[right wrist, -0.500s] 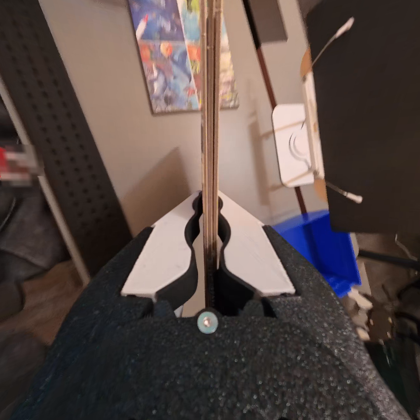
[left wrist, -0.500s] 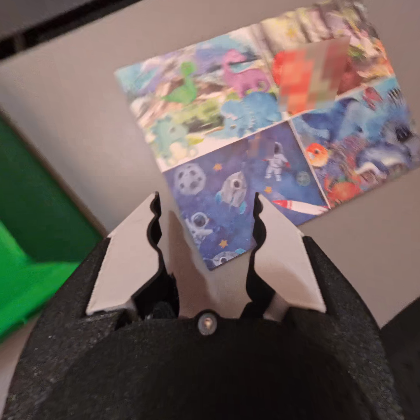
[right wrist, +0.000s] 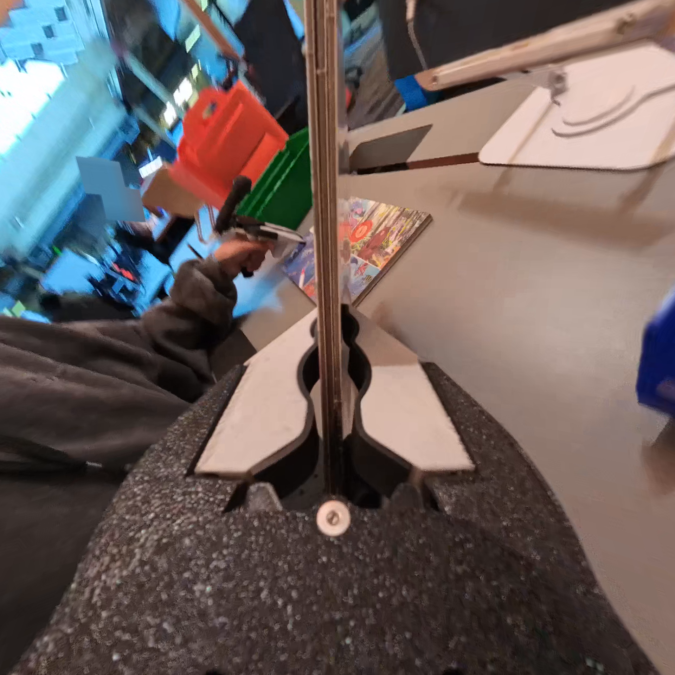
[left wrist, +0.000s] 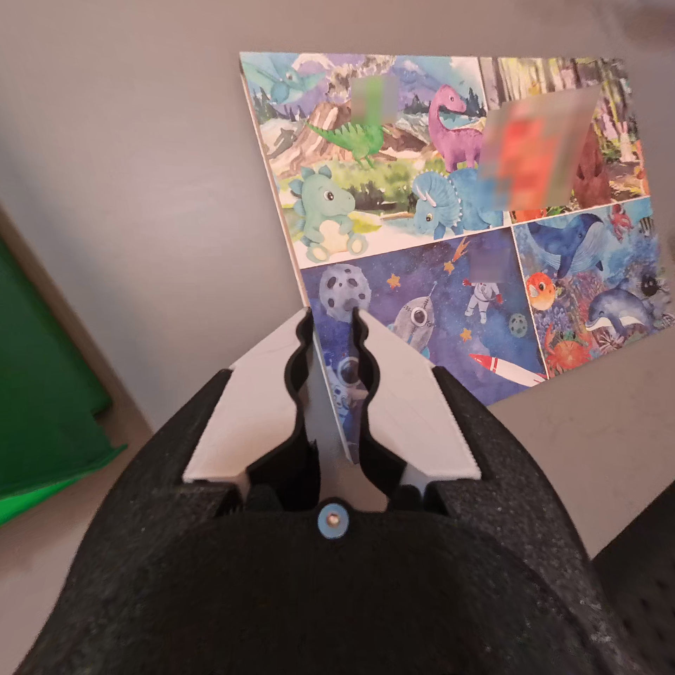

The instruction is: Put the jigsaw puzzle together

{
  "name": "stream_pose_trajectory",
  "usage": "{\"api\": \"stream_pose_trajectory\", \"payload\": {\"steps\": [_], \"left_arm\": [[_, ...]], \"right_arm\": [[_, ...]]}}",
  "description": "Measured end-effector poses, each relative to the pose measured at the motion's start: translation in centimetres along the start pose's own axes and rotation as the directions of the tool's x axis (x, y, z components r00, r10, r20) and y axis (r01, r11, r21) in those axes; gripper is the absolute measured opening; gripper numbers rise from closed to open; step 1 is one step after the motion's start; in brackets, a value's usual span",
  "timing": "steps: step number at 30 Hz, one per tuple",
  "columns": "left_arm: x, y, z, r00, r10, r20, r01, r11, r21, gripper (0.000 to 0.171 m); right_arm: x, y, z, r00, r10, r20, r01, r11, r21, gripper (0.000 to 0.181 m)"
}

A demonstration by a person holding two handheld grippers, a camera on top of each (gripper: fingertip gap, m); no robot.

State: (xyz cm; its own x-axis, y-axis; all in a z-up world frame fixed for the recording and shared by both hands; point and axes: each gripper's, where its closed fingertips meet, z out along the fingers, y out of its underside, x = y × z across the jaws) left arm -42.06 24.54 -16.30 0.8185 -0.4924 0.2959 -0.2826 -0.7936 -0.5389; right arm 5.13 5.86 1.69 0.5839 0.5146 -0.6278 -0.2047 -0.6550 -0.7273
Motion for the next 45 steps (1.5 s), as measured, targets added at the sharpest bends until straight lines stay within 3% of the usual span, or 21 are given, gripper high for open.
{"api": "stream_pose_trajectory", "payload": {"steps": [6,9,13,16,25,30,34,37,41,45], "left_arm": [[2.7,-0.8,-1.0,0.982,0.079,-0.171,-0.065,0.994,0.087,0.009],[4.0,-0.9,-1.8,0.953,0.090,-0.290,-0.058,0.991,0.117,0.006],[3.9,0.6,-1.8,0.942,0.150,-0.301,-0.138,0.989,0.059,0.006],[4.2,1.7,-2.2,0.912,0.226,-0.343,-0.232,0.972,0.025,0.005],[3.2,2.7,-5.1,0.831,0.360,-0.424,-0.391,0.920,0.015,0.005],[1.8,2.7,-6.3,0.829,0.357,-0.431,-0.389,0.921,0.015,0.004],[2.0,2.7,-7.3,0.804,0.319,-0.502,-0.323,0.943,0.080,0.003],[0.9,3.5,-6.1,0.827,0.285,-0.485,-0.309,0.950,0.032,0.003],[0.1,4.8,-4.6,0.844,0.279,-0.457,-0.333,0.942,-0.040,0.004],[0.0,4.3,-4.0,0.850,0.263,-0.457,-0.310,0.950,-0.029,0.005]], "right_arm": [[4.6,4.7,-2.2,0.936,0.352,-0.011,-0.348,0.928,0.131,0.007],[6.0,6.3,-2.1,0.907,0.422,-0.008,-0.417,0.899,0.129,0.007],[7.4,7.2,-1.9,0.863,0.504,0.019,-0.503,0.857,0.114,0.007],[7.8,8.2,-1.0,0.833,0.552,0.044,-0.553,0.832,0.028,0.008],[6.8,10.4,1.9,0.797,0.599,0.078,-0.578,0.793,-0.192,0.006],[7.2,10.9,2.6,0.774,0.628,0.079,-0.601,0.769,-0.219,0.006],[7.4,11.3,3.4,0.760,0.645,0.086,-0.614,0.754,-0.233,0.006],[7.6,11.6,4.1,0.754,0.651,0.090,-0.618,0.748,-0.242,0.006],[6.0,11.2,3.7,0.814,0.533,0.230,-0.471,0.838,-0.275,0.007],[4.9,11.6,3.3,0.808,0.513,0.288,-0.431,0.849,-0.305,0.007]]}}
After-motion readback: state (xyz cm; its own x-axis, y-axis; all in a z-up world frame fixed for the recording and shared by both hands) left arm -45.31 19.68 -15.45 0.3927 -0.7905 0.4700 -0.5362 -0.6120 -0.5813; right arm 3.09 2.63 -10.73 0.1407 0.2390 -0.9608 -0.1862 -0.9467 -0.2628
